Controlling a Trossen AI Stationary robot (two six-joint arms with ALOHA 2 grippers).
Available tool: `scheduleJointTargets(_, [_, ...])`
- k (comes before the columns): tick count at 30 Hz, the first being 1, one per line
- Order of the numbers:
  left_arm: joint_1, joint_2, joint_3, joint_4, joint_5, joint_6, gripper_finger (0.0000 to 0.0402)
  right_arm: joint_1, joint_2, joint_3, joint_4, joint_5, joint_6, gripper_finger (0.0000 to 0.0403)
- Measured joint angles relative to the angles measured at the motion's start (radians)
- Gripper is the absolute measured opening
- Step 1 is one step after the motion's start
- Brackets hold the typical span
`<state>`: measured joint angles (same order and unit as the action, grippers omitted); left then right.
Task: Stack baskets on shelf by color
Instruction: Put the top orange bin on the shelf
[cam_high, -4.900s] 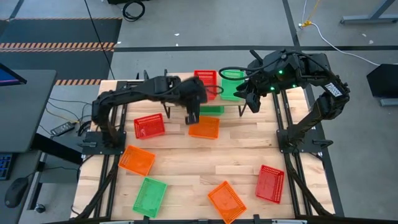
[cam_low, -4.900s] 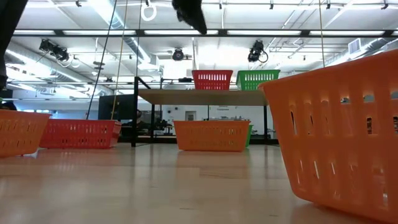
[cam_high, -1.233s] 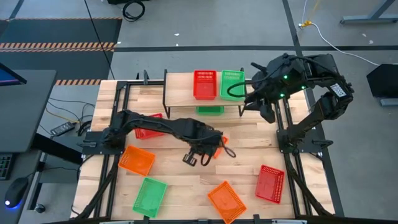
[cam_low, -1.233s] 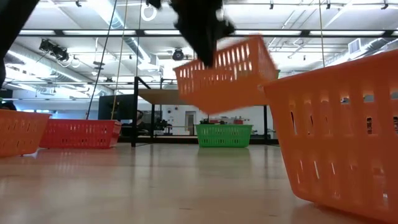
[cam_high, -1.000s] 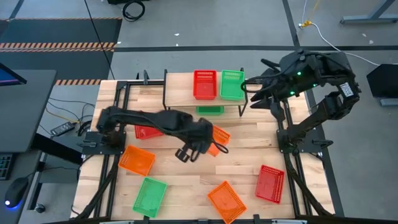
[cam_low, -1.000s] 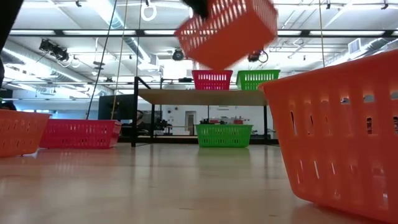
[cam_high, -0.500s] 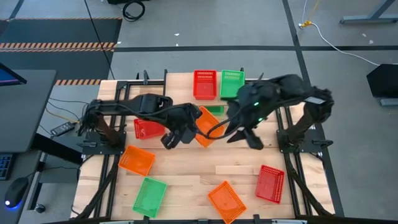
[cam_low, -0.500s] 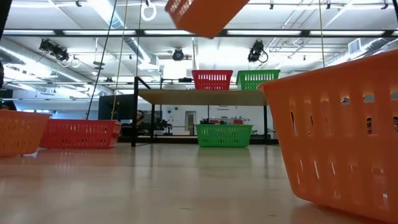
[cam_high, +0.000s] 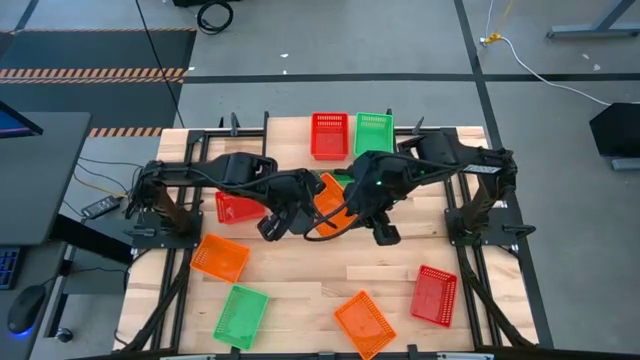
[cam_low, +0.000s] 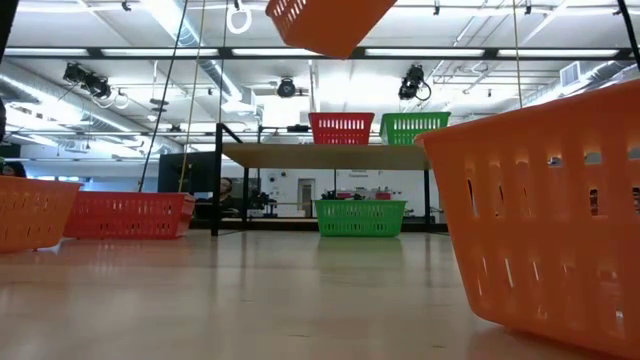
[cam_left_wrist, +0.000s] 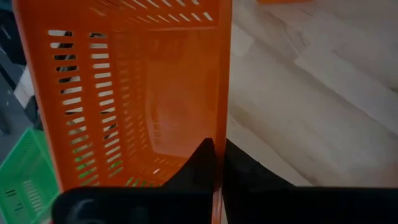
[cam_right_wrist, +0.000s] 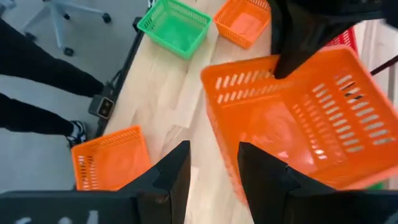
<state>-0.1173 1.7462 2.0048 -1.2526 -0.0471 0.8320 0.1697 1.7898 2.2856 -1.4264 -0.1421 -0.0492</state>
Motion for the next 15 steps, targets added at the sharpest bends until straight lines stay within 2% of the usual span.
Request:
scheduleJointTargets(4, [-0.01, -0.022, 0.0, 0.017, 0.001, 0.016, 0.0012, -0.007, 0.01, 0.0, -0.048, 0.04, -0.007, 0.016])
scheduleJointTargets(10, [-0.011, -0.043, 0.0, 0.041, 0.0, 0.026, 0.0012, -0.008, 0.035, -0.004, -0.019, 0.052, 0.0, 0.0171])
scheduleJointTargets(13, [-0.011, -0.053, 0.0, 0.046, -0.001, 0.03, 0.0013, -0.006, 0.042, -0.004, -0.009, 0.042, 0.0, 0.0151])
scheduleJointTargets(15, [-0.011, -0.056, 0.0, 0.05, -0.003, 0.036, 0.0013, -0.001, 0.045, -0.004, -0.006, 0.041, -0.006, 0.0121])
